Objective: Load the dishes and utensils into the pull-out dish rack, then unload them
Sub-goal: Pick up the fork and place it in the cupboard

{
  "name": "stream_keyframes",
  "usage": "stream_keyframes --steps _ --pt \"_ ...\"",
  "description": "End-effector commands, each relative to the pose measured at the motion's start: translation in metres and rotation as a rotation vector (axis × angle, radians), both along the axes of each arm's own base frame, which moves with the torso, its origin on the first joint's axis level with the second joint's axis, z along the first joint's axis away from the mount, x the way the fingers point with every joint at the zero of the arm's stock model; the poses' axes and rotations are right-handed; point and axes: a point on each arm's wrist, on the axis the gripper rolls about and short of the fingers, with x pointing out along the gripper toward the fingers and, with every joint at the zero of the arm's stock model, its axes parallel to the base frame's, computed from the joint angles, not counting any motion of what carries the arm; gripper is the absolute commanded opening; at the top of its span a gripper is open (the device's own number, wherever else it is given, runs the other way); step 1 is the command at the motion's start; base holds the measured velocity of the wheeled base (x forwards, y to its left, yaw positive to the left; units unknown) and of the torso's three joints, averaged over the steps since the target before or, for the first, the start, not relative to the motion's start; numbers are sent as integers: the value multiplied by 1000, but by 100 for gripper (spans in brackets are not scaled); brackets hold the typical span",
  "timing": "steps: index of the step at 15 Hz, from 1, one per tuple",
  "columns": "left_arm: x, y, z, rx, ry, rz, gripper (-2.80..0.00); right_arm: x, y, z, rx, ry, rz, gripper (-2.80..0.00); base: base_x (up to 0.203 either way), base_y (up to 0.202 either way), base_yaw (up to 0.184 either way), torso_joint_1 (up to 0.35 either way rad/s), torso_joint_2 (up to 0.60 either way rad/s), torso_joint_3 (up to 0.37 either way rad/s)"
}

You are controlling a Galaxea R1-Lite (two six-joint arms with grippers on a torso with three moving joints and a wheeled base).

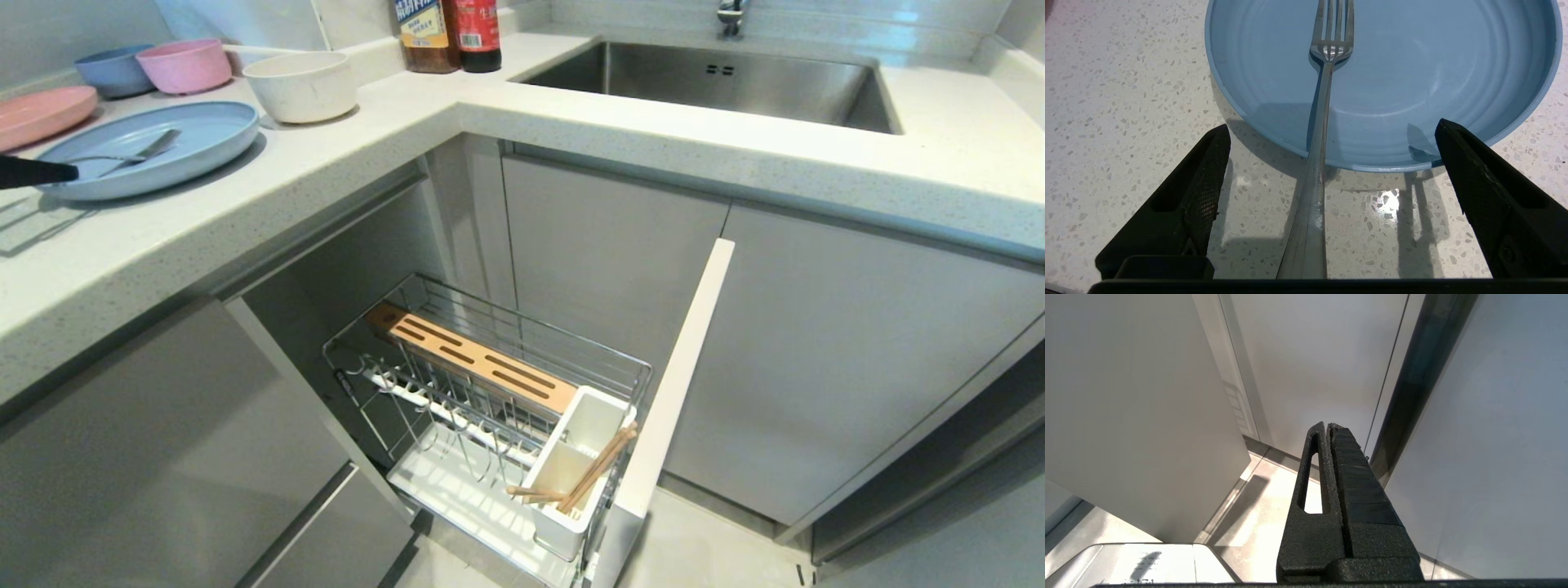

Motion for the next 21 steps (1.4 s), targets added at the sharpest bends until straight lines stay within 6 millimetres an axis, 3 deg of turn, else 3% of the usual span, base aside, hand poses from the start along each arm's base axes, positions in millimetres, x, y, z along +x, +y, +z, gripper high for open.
stream_keyframes --steps 1,11,12,13,21 --pt "-1 -1 0 -1 1 -6 0 0 0 0 0 2 0 -280 0 0 0 0 0 0" --pt "0 -1 -2 -4 6 -6 0 0 0 0 0 2 0 -280 0 0 0 0 0 0" --pt "0 -1 -2 -4 7 -6 -229 0 0 0 0 2 0 -280 0 0 0 0 0 0" --pt "-1 -2 -1 -2 3 -6 -280 0 0 0 0 3 0 -280 0 0 0 0 0 0" --pt "3 0 -2 3 8 2 -280 0 0 0 0 3 0 -280 0 0 0 0 0 0"
